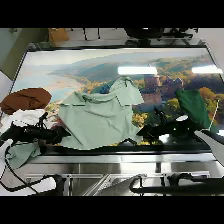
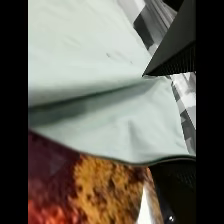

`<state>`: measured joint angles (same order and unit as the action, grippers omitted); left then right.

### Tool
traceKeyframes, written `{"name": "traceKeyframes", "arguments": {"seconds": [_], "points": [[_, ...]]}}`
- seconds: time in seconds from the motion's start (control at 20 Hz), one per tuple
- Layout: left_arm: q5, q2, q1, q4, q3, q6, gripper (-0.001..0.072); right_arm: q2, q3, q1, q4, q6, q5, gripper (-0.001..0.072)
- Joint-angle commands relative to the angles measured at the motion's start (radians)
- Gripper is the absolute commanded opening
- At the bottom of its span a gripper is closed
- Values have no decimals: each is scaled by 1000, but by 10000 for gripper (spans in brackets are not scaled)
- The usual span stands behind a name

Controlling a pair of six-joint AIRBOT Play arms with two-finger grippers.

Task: Fold the shirts.

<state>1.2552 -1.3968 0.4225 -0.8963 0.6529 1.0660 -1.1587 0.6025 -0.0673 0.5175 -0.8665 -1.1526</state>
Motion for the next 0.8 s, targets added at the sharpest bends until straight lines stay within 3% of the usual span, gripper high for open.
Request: {"name": "traceKeyframes", "arguments": {"seconds": [0.0, 0.05, 0.1, 0.15, 0.2, 0.4, 0.65, 0.75], "points": [[-38, -55, -70, 8, -5, -14, 456, 0, 1, 1, -58, 22, 27, 421], [-50, -57, -91, 8, -6, -12, 319, 0, 1, 0, -70, 31, 21, 308], [-51, -56, -107, 8, -1, -11, 104, 0, 1, 1, -82, 33, 17, 196], [-34, -56, -122, 9, 13, -10, 17, 1, 2, 0, -102, 40, 10, 82], [2, -51, -135, 15, 39, -10, 17, 5, 4, -2, -137, 72, -8, 31], [126, 103, -147, 215, 190, 3, 15, 104, 181, -60, -208, 78, -111, 30], [175, 424, -117, 511, 637, 89, 15, 322, 767, -250, -343, 27, -135, 29], [131, 504, -98, 526, 868, 138, 15, 370, 1035, -314, -327, 24, -115, 29]]}}
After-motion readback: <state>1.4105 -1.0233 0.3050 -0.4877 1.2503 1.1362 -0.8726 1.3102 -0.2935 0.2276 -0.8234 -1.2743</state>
